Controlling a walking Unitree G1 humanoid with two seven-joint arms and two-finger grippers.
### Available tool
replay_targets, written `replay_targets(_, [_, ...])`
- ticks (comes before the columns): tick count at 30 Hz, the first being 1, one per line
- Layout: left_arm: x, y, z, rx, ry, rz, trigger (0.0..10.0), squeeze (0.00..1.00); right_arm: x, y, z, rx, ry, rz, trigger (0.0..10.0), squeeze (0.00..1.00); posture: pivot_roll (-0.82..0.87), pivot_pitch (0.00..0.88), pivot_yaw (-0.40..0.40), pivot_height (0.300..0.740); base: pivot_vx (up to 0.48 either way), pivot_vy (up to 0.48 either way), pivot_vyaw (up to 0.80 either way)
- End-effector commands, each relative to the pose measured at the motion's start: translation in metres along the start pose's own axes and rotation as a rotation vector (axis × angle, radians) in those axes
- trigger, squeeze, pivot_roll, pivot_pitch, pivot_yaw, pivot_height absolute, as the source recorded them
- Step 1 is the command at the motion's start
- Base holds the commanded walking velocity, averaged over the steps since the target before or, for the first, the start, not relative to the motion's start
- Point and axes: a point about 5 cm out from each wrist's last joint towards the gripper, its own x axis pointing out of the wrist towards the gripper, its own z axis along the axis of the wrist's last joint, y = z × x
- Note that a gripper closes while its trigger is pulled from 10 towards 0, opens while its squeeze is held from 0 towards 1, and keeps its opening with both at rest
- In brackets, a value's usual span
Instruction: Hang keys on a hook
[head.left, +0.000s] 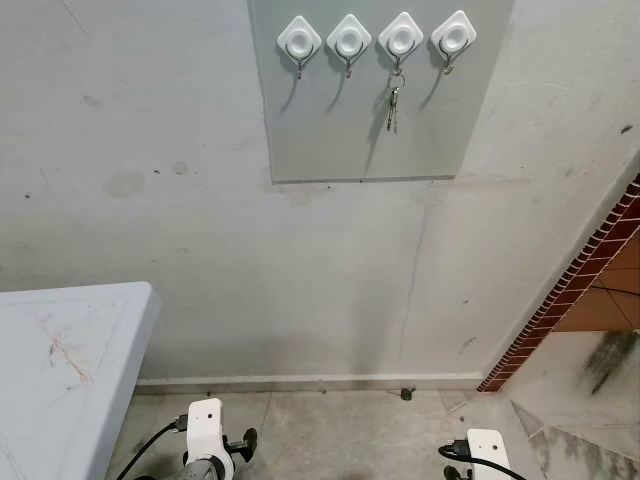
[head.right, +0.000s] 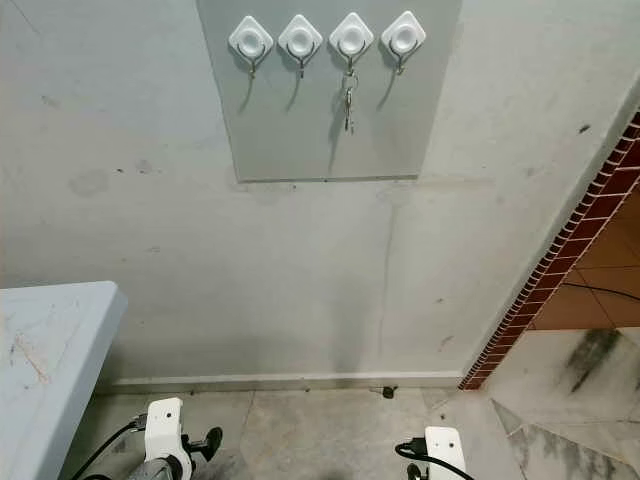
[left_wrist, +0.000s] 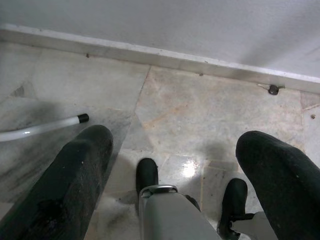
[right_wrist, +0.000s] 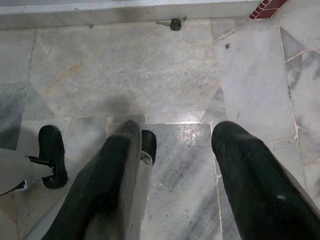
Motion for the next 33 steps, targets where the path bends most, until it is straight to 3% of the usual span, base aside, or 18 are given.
replay_targets(1, [-0.0002,0.0037,0.0019,0.003,-0.007,0.011,10.0,0.0,-0.0004,0.0007,-0.0029,0.008,0.011,-0.007,10.0,0.0,-0.02,0.0,0.029,0.74,0.0,0.0,0.0])
replay_targets(33, [-0.0006,0.0044,0.001,-0.002,-0.005,0.011,10.0,0.0,-0.0006,0.0003,-0.0033,0.006,0.011,-0.011,10.0,0.0,-0.01,0.0,0.026,0.74,0.0,0.0,0.0])
